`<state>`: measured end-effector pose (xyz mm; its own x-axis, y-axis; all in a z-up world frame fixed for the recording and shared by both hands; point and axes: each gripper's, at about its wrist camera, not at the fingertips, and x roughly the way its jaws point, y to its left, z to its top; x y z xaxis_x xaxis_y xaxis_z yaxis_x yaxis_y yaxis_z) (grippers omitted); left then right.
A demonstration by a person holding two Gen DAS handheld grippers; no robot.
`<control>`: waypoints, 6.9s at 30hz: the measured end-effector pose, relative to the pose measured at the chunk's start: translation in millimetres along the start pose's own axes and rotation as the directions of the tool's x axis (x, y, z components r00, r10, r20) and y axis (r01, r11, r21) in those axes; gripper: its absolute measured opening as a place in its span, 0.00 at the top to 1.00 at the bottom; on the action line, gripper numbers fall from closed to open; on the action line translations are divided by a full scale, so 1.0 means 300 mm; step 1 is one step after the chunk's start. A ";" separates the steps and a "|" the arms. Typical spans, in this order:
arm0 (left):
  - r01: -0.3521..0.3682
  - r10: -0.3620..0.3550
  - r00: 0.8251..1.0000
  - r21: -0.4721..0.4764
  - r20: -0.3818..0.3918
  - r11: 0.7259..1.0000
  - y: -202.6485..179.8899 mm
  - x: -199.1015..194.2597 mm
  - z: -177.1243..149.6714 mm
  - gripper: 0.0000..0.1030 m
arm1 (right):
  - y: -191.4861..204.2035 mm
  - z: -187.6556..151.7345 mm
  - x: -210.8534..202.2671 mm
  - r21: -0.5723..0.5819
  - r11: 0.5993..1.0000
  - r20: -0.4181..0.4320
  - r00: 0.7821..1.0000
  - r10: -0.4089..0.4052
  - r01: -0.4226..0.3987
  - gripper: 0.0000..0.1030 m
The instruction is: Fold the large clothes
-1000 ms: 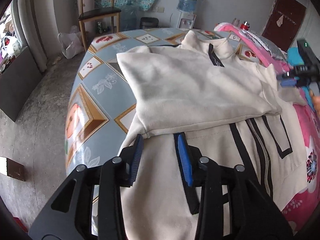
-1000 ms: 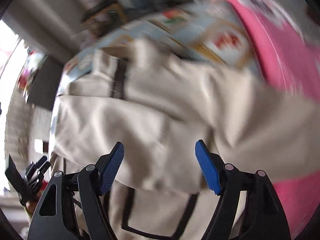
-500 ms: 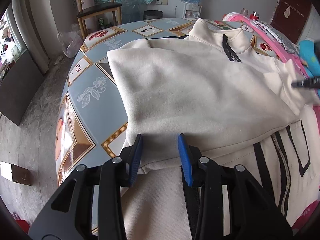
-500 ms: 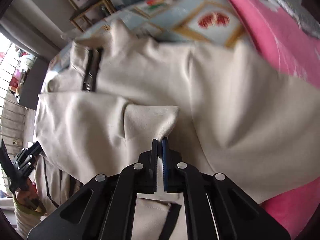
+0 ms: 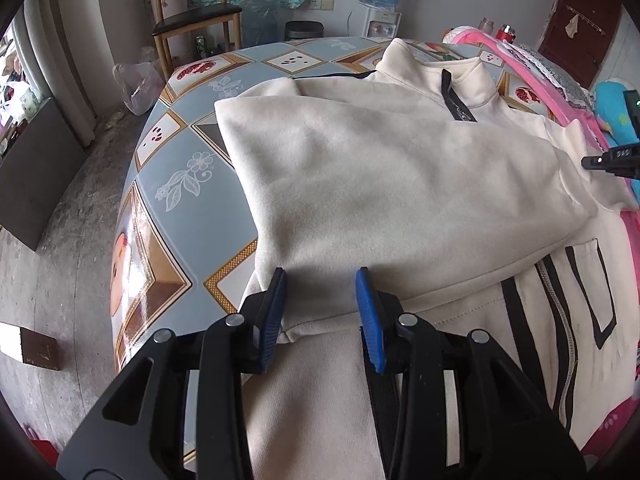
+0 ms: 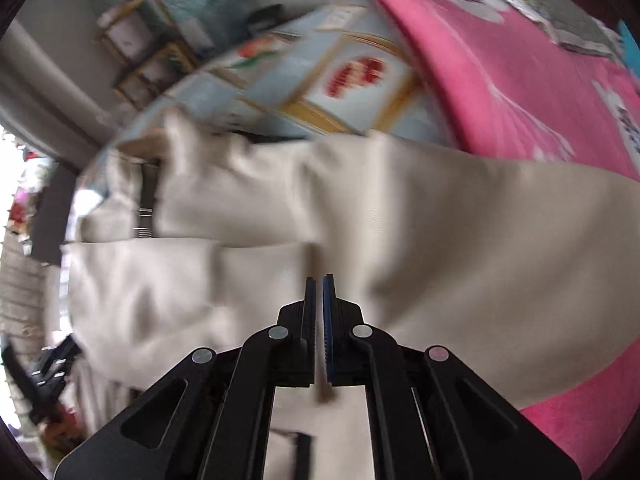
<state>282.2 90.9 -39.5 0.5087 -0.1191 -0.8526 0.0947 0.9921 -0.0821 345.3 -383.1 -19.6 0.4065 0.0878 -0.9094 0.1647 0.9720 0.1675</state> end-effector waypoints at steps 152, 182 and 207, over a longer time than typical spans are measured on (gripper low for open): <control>-0.009 0.011 0.997 0.023 -0.076 1.000 0.006 0.114 0.289 0.99 | -0.055 0.110 0.110 -0.053 0.986 0.073 0.984 0.161 -0.158 0.43; 0.075 -0.072 0.997 0.071 -0.034 0.995 0.027 0.140 0.282 0.65 | -0.026 0.211 0.078 -0.117 0.990 0.211 0.976 -0.057 0.083 0.95; -0.079 0.071 0.995 0.122 0.065 0.989 0.014 0.124 0.300 0.98 | -0.057 0.189 0.131 -0.015 0.998 0.263 0.963 -0.055 0.061 0.95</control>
<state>378.5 87.2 -25.0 0.5688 -0.0505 -0.8209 0.1584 0.9862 0.0491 409.5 -408.8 -36.7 0.6187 -0.0261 -0.7852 0.1753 0.9788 0.1056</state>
